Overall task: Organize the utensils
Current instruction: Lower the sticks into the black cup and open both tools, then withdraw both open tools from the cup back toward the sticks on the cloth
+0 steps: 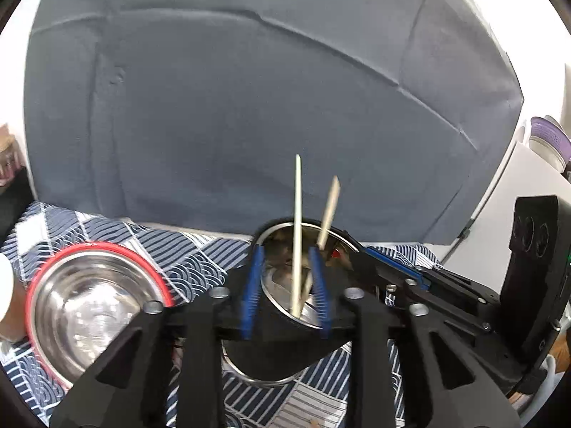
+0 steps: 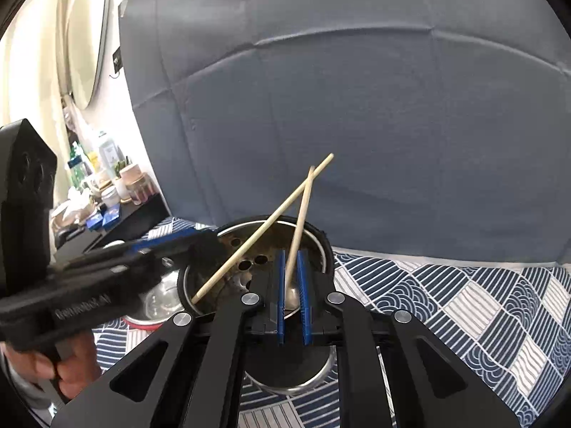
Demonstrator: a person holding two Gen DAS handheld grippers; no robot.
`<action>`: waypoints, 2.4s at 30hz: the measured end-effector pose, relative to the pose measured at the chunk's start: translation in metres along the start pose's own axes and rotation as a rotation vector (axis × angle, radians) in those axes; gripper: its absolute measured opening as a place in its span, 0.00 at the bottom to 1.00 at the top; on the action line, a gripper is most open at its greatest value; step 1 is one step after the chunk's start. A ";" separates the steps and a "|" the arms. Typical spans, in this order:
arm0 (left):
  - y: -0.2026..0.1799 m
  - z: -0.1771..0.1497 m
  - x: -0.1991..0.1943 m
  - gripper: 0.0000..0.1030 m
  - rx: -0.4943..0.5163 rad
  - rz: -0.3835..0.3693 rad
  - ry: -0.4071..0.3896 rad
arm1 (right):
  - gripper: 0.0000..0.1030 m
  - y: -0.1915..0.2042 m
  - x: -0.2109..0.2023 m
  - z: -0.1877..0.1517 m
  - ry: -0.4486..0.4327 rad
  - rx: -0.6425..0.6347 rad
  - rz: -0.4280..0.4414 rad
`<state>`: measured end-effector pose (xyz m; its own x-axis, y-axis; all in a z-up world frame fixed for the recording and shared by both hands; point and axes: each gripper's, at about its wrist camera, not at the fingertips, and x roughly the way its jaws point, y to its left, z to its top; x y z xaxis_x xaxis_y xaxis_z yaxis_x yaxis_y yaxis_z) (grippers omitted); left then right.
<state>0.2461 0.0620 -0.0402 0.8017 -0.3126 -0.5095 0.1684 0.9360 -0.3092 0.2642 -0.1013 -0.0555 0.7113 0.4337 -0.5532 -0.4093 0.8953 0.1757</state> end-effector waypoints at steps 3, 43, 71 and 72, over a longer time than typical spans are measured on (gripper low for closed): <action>0.006 0.005 -0.014 0.43 -0.015 0.016 -0.002 | 0.08 -0.003 -0.012 0.003 -0.011 0.008 -0.012; 0.036 -0.105 -0.069 0.94 -0.156 0.202 0.307 | 0.84 -0.040 -0.076 -0.096 0.252 0.202 -0.132; 0.011 -0.179 -0.037 0.94 -0.031 0.256 0.541 | 0.84 -0.028 -0.064 -0.182 0.544 0.265 -0.122; 0.011 -0.181 -0.036 0.94 -0.018 0.265 0.551 | 0.84 -0.027 -0.063 -0.185 0.556 0.276 -0.123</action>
<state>0.1154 0.0539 -0.1704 0.3997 -0.1113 -0.9098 -0.0096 0.9920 -0.1256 0.1248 -0.1718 -0.1759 0.3105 0.2749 -0.9099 -0.1287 0.9606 0.2463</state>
